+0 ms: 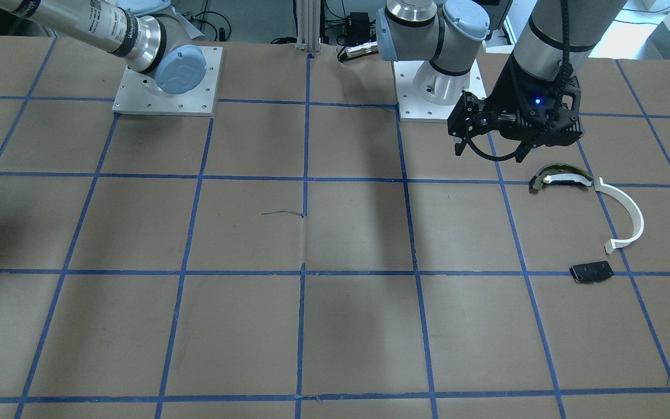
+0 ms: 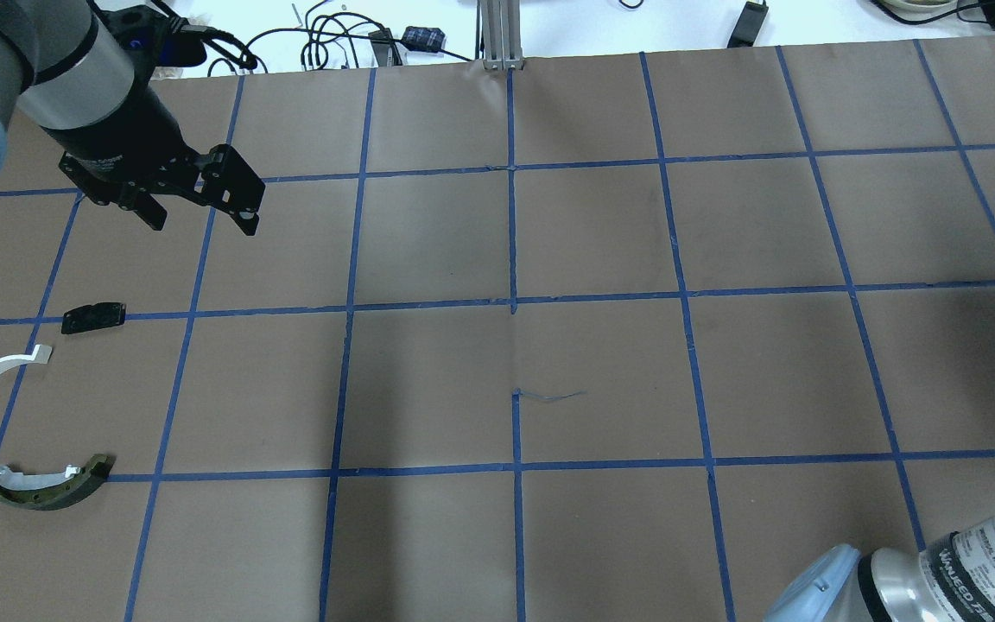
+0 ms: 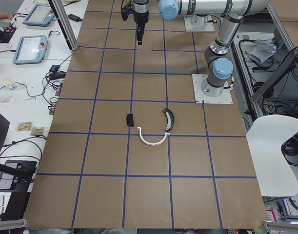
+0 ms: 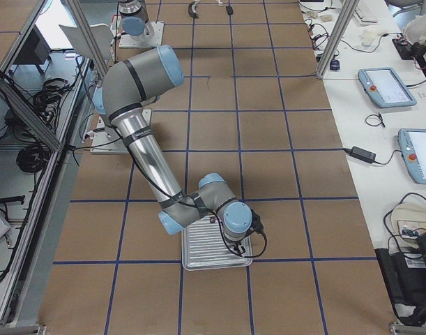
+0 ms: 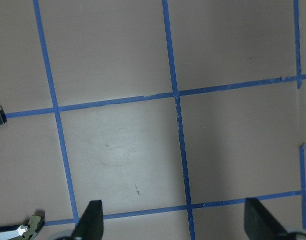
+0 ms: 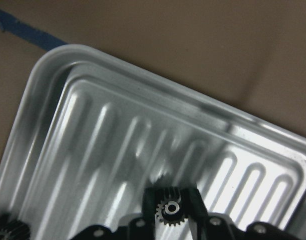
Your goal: Place bearing gear from tray to pile
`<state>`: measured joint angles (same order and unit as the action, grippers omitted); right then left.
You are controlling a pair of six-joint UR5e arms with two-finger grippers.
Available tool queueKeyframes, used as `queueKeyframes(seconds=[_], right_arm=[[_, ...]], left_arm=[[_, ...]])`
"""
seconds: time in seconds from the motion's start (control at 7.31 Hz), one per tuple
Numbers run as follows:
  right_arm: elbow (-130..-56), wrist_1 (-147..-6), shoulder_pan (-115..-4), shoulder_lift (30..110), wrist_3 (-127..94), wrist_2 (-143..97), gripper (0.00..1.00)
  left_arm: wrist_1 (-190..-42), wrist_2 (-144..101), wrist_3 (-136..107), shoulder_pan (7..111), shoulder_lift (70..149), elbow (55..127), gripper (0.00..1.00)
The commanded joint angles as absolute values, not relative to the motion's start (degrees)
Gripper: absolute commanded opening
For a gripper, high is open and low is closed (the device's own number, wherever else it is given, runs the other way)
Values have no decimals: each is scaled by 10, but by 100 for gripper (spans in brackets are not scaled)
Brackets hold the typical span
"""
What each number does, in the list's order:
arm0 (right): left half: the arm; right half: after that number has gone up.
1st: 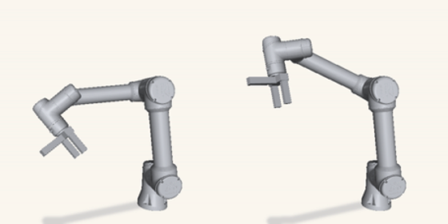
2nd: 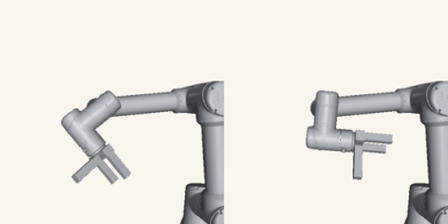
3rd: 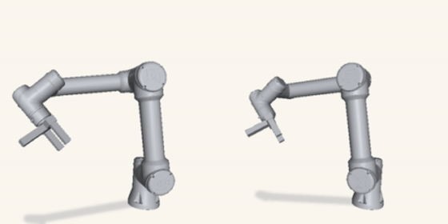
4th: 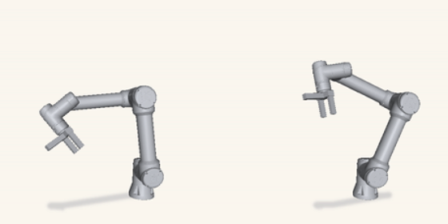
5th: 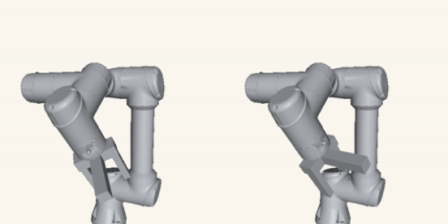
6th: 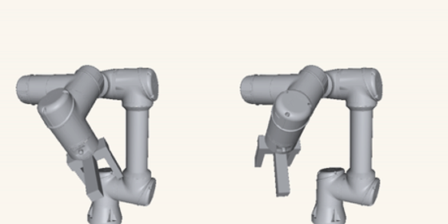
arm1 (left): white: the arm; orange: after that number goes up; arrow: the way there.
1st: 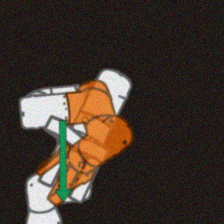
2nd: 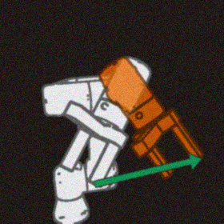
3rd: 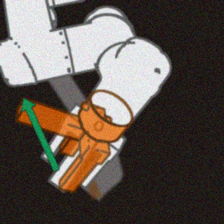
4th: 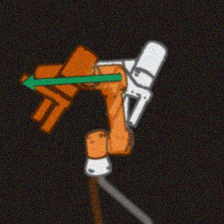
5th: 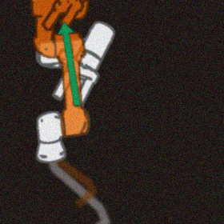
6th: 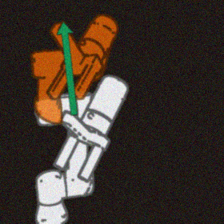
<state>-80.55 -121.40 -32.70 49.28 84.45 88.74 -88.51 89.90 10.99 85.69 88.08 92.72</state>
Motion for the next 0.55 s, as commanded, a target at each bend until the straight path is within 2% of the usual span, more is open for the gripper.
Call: queueKeyframes(seconds=[0.0,0.41], right_arm=[[-800,-1182,-331,525,835,882,6],[-807,-1045,-400,639,747,871,7]], left_arm=[[-884,897,110,857,881,927,100],[-885,897,110,859,881,927,100]])
